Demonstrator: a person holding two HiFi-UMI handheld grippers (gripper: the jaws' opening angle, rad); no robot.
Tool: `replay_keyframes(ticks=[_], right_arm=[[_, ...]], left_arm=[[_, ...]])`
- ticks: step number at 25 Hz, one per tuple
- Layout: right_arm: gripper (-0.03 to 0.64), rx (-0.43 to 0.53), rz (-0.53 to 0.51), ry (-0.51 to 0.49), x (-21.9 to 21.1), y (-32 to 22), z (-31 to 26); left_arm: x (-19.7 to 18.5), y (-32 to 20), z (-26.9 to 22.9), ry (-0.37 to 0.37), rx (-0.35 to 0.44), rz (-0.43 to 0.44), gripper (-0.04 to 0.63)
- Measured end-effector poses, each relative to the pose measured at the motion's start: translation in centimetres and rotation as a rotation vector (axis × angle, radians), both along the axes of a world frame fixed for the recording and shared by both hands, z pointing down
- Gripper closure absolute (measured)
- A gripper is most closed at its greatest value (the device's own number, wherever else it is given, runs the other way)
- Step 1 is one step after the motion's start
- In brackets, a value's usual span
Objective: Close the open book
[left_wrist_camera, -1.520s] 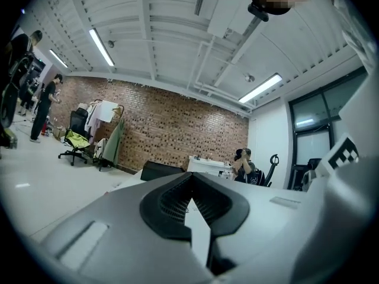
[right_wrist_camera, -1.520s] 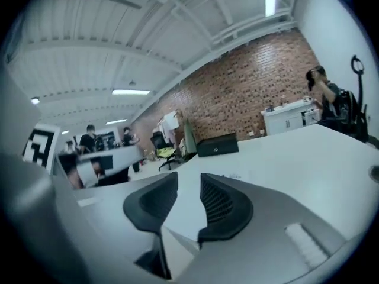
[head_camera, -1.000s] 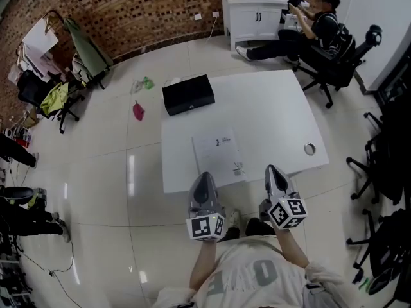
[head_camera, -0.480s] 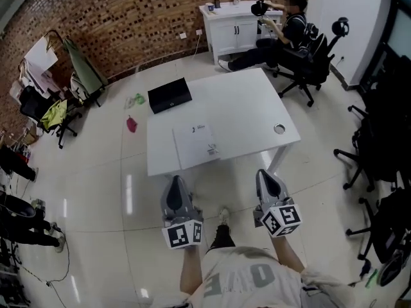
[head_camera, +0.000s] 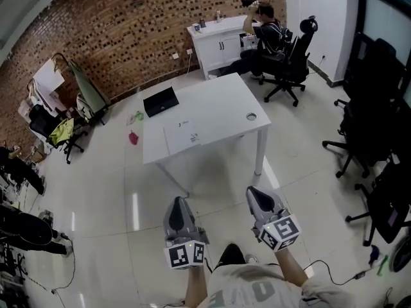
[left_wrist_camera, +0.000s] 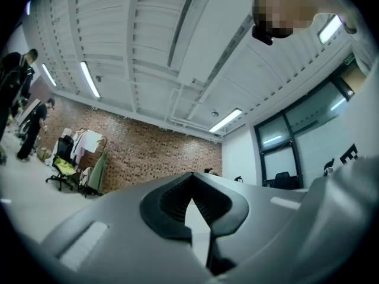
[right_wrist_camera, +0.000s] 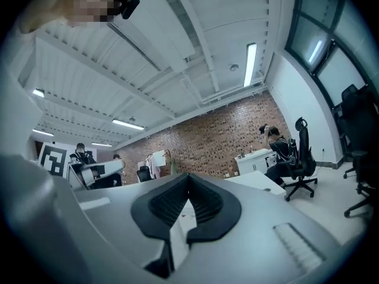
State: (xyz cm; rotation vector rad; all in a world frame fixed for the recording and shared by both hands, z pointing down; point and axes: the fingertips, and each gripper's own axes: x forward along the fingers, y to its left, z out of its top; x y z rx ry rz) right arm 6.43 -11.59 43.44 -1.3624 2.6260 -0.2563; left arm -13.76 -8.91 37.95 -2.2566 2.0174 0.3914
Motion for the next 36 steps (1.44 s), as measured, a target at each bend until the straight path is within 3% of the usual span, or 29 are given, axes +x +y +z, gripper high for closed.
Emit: replay_keyframes(ticks=[3, 7, 10, 15, 23, 27, 36], right_arm=[[0.612, 0.030, 0.001, -0.019, 0.7, 3.1, -1.6], [0.614, 0.030, 0.005, -0.032, 0.7, 6.4, -2.1], [0.613, 0.000, 0.014, -0.050, 0.3, 8.5, -2.0], [0.614, -0.002, 0.016, -0.056, -2.4, 12.7, -2.7], [0.614, -0.004, 0.003, -0.011, -4.5, 18.9, -2.0], [0.614, -0.008, 0.006, 0.000, -4.9, 19.8, -1.8], [0.614, 0.007, -0.001, -0.056, -5.4, 19.5, -2.3]], left_arm=[[2.6, 2.6, -2.6, -0.050, 0.071, 0.054, 0.583], [3.7, 5.5, -3.5, -0.020, 0.109, 0.115, 0.583], [4.0, 8.0, -2.9, -0.015, 0.085, 0.130, 0.583], [3.1, 11.2, -0.9, -0.073, 0.032, 0.130, 0.583], [1.3, 15.5, 0.3, -0.011, 0.000, 0.128, 0.583], [2.0, 16.2, 1.2, -0.026, -0.032, 0.136, 0.583], [2.0, 16.4, -0.1, -0.049, 0.016, 0.149, 0.583]])
